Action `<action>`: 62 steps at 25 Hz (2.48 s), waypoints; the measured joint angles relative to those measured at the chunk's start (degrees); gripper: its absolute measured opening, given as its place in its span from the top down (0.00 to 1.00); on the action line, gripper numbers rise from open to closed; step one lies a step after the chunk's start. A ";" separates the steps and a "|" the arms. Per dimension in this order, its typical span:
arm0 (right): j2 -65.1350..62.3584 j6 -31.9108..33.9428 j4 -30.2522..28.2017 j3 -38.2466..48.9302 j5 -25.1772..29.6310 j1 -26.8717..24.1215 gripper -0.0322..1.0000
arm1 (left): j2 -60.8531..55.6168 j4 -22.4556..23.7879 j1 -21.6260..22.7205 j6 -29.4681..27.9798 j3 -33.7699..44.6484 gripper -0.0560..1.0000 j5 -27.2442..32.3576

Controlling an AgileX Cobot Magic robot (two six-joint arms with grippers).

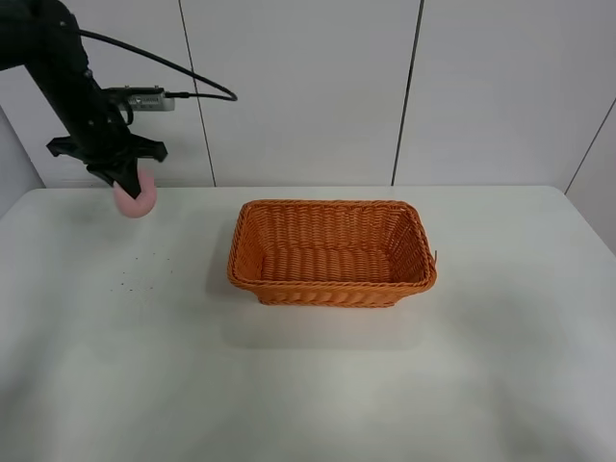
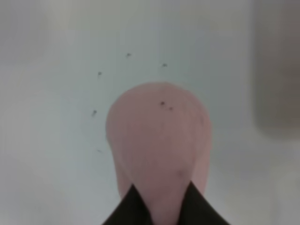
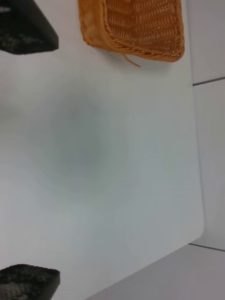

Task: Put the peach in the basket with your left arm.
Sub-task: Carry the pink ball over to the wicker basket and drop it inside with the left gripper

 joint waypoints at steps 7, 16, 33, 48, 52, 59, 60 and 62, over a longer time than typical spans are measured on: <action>0.00 0.00 0.00 0.00 0.00 0.00 0.30 | -0.06 -0.44 -12.43 -1.45 -8.28 0.83 0.10; 0.00 0.00 0.00 0.00 0.00 0.00 0.30 | 8.62 -0.73 -28.77 -2.73 -13.02 0.83 -0.01; 0.00 0.00 0.00 0.00 0.00 0.00 0.30 | 20.47 -0.93 -32.59 2.44 -15.12 0.51 -9.30; 0.00 0.00 0.00 0.00 0.00 0.00 0.30 | 16.07 -0.87 -31.60 2.84 -17.83 0.01 -0.44; 0.00 0.00 0.00 0.00 0.00 0.00 0.30 | 12.03 -0.93 -29.08 2.88 -18.19 0.01 -0.05; 0.00 0.00 0.00 0.00 0.00 0.00 0.30 | 11.48 0.92 -23.84 2.88 -18.38 0.01 0.02; 0.00 0.00 0.00 0.00 0.00 0.00 0.30 | 11.48 1.05 -22.53 2.88 -18.38 0.01 0.02; 0.00 0.00 0.00 0.00 0.00 0.00 0.30 | 11.48 1.18 -19.58 2.89 -18.38 0.01 0.02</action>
